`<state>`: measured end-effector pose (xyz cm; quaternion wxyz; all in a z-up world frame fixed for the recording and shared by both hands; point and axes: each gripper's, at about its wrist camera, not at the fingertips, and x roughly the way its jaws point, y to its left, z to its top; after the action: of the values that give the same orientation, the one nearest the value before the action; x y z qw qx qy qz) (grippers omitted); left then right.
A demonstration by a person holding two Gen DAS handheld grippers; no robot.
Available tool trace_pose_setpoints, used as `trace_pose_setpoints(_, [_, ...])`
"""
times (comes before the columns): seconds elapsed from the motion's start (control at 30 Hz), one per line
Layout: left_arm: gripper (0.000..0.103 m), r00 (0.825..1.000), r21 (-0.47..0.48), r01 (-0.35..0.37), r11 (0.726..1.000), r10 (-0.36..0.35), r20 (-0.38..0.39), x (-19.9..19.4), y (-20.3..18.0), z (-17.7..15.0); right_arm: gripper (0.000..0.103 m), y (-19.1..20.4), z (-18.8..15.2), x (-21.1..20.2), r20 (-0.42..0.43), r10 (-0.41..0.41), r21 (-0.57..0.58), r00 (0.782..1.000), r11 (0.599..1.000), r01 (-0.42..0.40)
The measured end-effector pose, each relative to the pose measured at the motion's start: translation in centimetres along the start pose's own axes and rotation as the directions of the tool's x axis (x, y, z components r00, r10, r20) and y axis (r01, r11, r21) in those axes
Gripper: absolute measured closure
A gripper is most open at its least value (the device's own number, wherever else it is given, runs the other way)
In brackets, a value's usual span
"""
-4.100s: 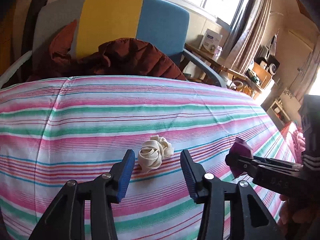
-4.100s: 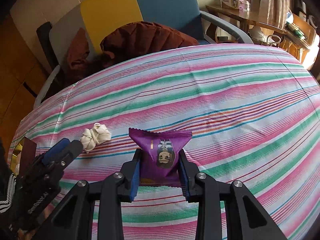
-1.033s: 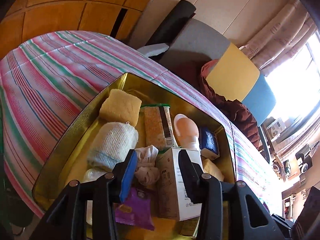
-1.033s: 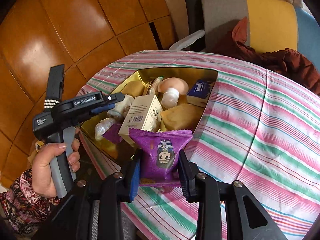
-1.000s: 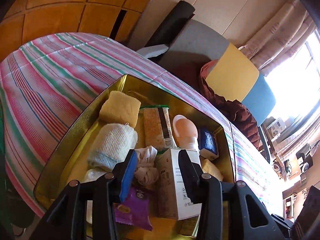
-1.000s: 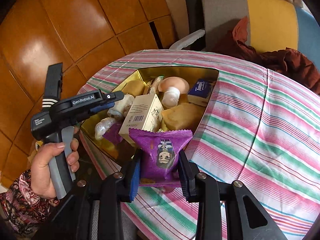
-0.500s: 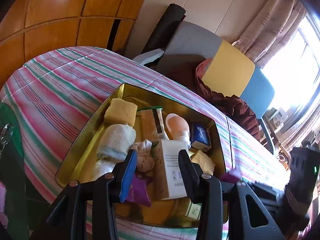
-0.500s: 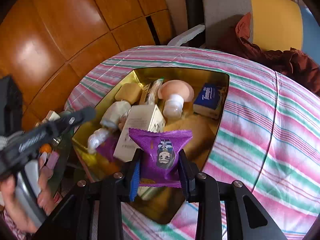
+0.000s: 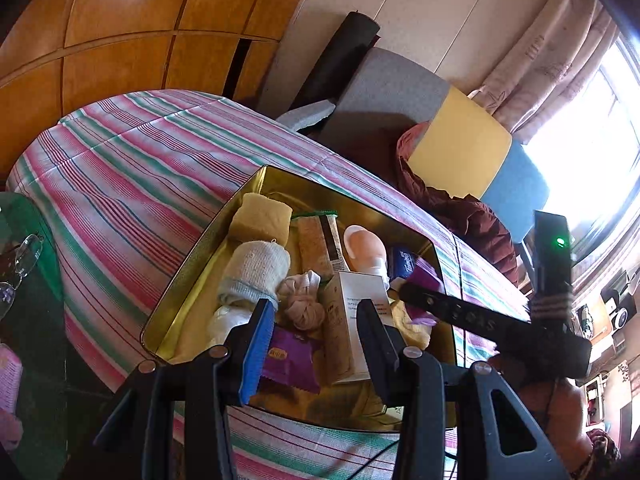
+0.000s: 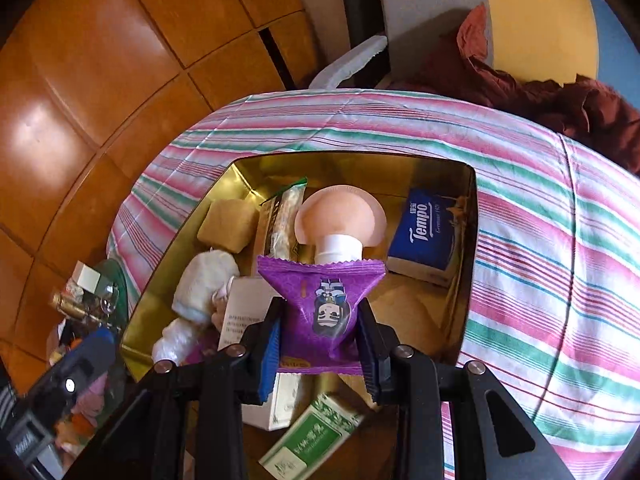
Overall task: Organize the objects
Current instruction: 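Lower the cloth into the tray and open the left tool while the right tool brings the pack, then lower the purple pack into the tray and open the right tool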
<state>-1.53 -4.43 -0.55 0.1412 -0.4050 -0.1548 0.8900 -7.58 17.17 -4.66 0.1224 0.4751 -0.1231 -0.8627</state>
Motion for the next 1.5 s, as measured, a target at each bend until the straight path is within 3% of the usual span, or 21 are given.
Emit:
trace_pose_setpoints(0.17, [0.06,1.0,0.01,0.002,1.0,-0.002,-0.003,-0.2,-0.3,-0.1,0.066,-0.2,0.0,0.9,-0.011,0.02,0.034,1.0,0.999,-0.019])
trace_pose_setpoints(0.3, [0.06,1.0,0.014,-0.001,1.0,0.001,-0.009,-0.2,-0.4,-0.3,0.053,0.1,-0.6,0.1,0.027,0.006,0.005,1.0,1.0,-0.006])
trace_pose_setpoints(0.57, [0.06,1.0,0.015,0.002,1.0,-0.001,-0.02,0.1,-0.7,-0.6,0.052,0.3,-1.6,-1.9,0.087,-0.014,-0.031,0.996,0.999,0.017])
trace_pose_setpoints(0.77, [0.06,1.0,0.017,-0.006,1.0,0.006,0.0,-0.3,-0.8,-0.6,0.053,1.5,-1.8,-0.9,0.057,0.029,-0.072,0.998,0.997,-0.025])
trace_pose_setpoints(0.9, [0.06,1.0,0.003,-0.023,1.0,0.023,0.002,-0.4,-0.4,-0.4,0.053,3.1,-2.8,0.5,-0.026,0.113,-0.111,0.993,0.987,-0.115])
trace_pose_setpoints(1.1, [0.06,0.999,-0.017,-0.036,0.999,0.036,-0.008,-0.2,0.1,-0.3,0.051,4.0,-4.4,-0.1,-0.043,0.163,-0.129,0.986,0.978,-0.167])
trace_pose_setpoints(1.27, [0.06,0.999,0.0,-0.046,0.999,0.046,-0.01,-0.3,-0.3,-0.4,0.047,3.7,-5.6,-2.0,0.019,0.164,-0.102,0.986,0.982,-0.161])
trace_pose_setpoints(1.33, [0.06,0.998,0.007,-0.061,0.998,0.061,-0.014,-0.5,-0.7,-0.5,0.036,3.3,-6.1,-2.9,0.049,0.138,-0.07,0.989,0.988,-0.135])
trace_pose_setpoints(1.5, [0.06,0.996,0.026,-0.086,0.996,0.087,-0.035,-0.6,-1.6,-0.7,0.025,2.9,-6.9,-4.8,0.107,0.045,-0.047,0.993,0.998,-0.04])
